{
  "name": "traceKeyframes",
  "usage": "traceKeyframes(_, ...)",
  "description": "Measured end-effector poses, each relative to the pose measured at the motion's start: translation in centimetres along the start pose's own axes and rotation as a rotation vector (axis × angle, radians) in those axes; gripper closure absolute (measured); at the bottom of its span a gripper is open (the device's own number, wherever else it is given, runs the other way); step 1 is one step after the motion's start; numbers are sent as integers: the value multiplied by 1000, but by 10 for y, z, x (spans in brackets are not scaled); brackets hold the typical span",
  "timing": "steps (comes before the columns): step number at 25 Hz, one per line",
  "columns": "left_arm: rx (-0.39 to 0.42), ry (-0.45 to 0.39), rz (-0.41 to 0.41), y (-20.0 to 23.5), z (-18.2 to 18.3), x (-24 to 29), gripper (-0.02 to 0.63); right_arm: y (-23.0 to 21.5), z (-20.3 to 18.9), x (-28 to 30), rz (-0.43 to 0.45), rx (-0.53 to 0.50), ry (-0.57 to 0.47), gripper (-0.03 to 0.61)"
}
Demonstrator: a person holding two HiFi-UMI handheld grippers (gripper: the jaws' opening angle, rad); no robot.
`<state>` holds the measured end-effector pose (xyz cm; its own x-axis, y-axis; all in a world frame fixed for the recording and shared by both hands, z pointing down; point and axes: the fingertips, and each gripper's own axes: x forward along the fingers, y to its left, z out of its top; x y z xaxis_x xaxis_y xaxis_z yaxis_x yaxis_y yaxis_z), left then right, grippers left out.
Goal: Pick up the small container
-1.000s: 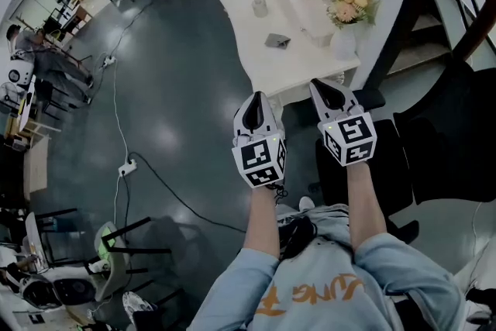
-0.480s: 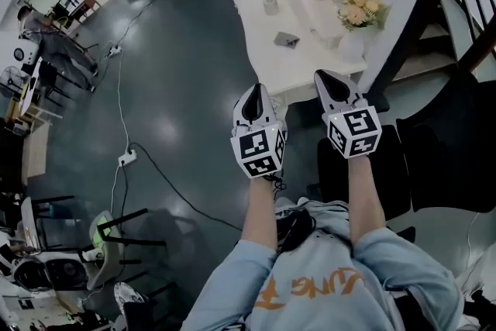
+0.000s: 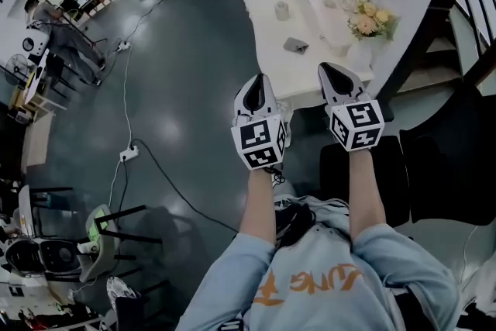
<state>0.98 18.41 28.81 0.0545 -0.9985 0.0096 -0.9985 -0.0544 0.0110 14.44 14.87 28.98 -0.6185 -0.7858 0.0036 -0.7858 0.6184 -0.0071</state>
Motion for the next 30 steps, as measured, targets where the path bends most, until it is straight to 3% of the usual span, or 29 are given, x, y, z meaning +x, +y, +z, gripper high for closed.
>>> traceKeyframes(10,-27,2,4,34,-8,57,595,-31,-2,46,-42,-13,-6,546)
traceKeyframes(16,-38,39,-85,26,-28,116,595,-87,-17,68,-157,28,11,546)
traceKeyframes(30,-129,281,-121,100,-138,259,595,-92,-126,229,-135,119,248,546)
